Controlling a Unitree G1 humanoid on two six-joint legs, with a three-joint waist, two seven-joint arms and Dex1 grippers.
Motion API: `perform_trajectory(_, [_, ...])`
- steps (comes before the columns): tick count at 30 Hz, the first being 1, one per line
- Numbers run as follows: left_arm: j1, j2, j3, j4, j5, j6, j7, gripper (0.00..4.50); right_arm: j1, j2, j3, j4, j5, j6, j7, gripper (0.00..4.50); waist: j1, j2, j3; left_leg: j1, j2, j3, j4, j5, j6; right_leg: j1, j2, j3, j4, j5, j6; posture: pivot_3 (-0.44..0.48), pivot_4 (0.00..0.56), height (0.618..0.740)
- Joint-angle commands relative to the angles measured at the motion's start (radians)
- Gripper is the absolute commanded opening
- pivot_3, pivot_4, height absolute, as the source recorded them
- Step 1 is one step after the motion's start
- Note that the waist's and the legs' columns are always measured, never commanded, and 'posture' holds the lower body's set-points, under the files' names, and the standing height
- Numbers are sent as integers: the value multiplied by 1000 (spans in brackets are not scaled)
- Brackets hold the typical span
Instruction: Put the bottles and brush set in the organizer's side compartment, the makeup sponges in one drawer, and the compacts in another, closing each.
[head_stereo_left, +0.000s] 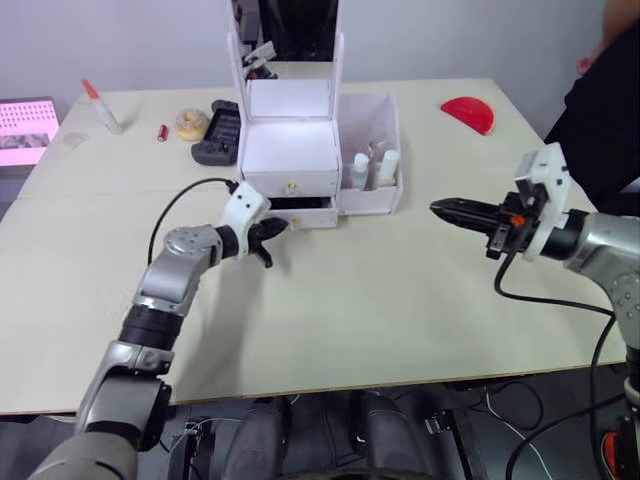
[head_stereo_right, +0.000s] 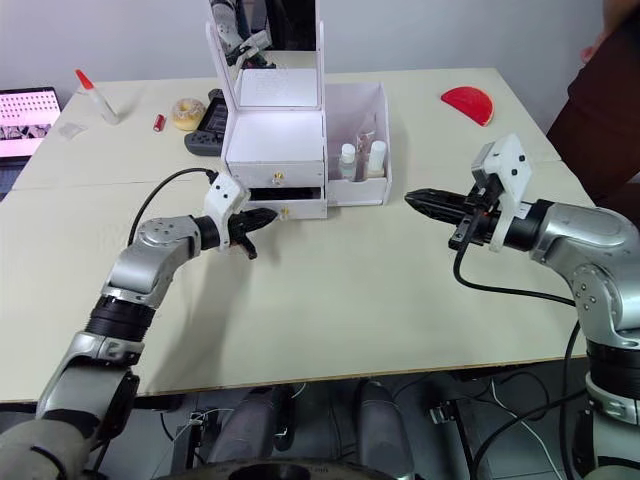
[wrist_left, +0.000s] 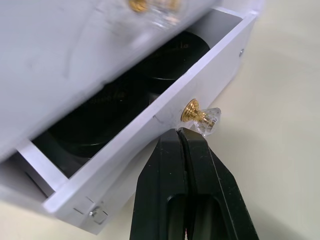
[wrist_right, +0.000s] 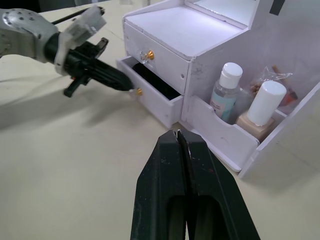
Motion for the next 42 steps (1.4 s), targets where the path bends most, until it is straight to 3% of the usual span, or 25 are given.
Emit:
perform_trajectory(1, [-43,-19,12,40,24,-54,23,0,4,1,-34,-38,31,4,-8,56,0,0,0,0,0,0,0,0,0,0,0,0,0,0,0,0,150,737])
perform_trajectory(11, [-116,-67,15,164,59,-110,57,0,44,-4,-63,-78,60,19,-35,56,6,0,0,0,0,-1,2,0,0,1,0,0,0,1,1,0,150,737])
perform_trajectory(23, [-99,-60,23,115,46,-75,13,0,89,-11,-93,-101,88,28,-49,56,15,0,0,-1,0,0,6,0,1,2,0,0,0,1,-1,0,150,737])
perform_trajectory(32, [33,153,157,-237,-152,151,-179,0,126,-37,-153,-78,93,21,-28,56,-2,0,0,-1,1,-1,6,-1,2,2,0,0,0,1,-1,0,150,737])
perform_trajectory(38, [271,395,428,-372,-348,186,-390,0,238,-58,-279,-38,45,-28,1,56,-6,1,0,-1,2,1,5,-2,2,1,0,0,-1,0,-2,0,150,737])
perform_trajectory(42, [479,516,626,-362,-347,152,-430,0,409,-69,-442,40,-17,-135,92,56,1,1,0,-1,2,1,5,-2,2,1,0,0,-2,0,-2,0,150,737])
